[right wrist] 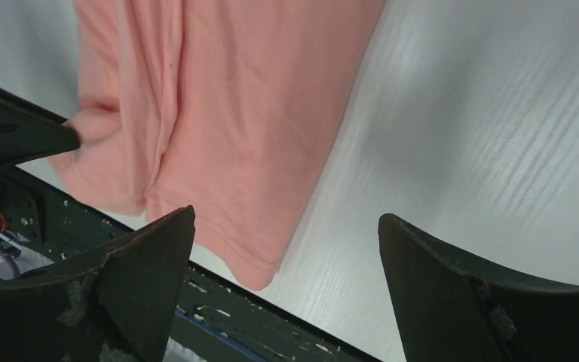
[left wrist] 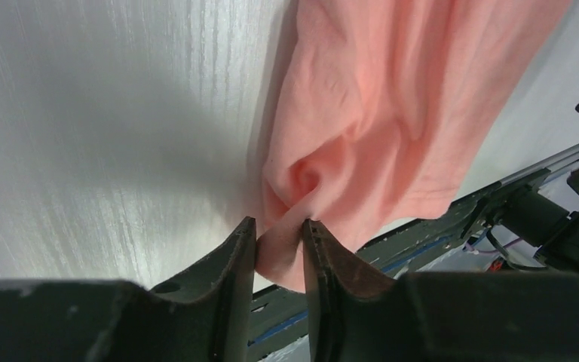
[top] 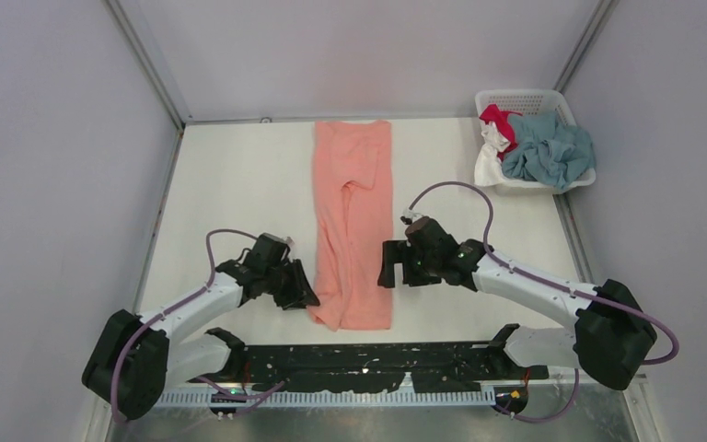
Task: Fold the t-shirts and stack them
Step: Grab the bottom of the folded rectangular tshirt with both arms
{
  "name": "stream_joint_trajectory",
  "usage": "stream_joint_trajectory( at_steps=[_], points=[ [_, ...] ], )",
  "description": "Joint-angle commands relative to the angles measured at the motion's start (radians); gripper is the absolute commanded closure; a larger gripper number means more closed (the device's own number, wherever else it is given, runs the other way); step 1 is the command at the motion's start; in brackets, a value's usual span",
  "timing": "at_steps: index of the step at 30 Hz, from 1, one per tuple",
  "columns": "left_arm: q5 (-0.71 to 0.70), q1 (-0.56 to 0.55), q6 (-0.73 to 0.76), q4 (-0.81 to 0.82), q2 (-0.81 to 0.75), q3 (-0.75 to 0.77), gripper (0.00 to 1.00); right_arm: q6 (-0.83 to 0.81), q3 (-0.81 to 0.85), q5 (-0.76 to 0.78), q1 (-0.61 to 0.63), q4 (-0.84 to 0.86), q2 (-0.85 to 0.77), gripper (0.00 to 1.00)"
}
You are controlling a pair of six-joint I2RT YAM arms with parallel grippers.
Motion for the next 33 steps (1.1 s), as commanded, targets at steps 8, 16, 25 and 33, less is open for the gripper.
stream_joint_trajectory(
  at_steps=[8, 16, 25, 33],
  points=[
    [0.037, 0.000, -0.078, 0.054, -0.172, -0.149, 1.00, 0.186, -0.093, -0.005, 0.167, 0.085, -0.080, 0.07],
    [-0.136, -0.058, -0.232, -0.073, -0.400, -0.245, 1.00, 0.393, -0.171, 0.132, 0.343, 0.108, -0.073, 0.24],
    [-0.257, -0.090, -0.363, -0.082, -0.636, -0.312, 1.00, 0.474, -0.211, 0.185, 0.395, 0.198, -0.011, 0.49],
    [-0.265, -0.196, -0.422, -0.125, -0.610, -0.294, 1.00, 0.523, -0.263, 0.150, 0.435, 0.204, -0.052, 0.86]
  ],
)
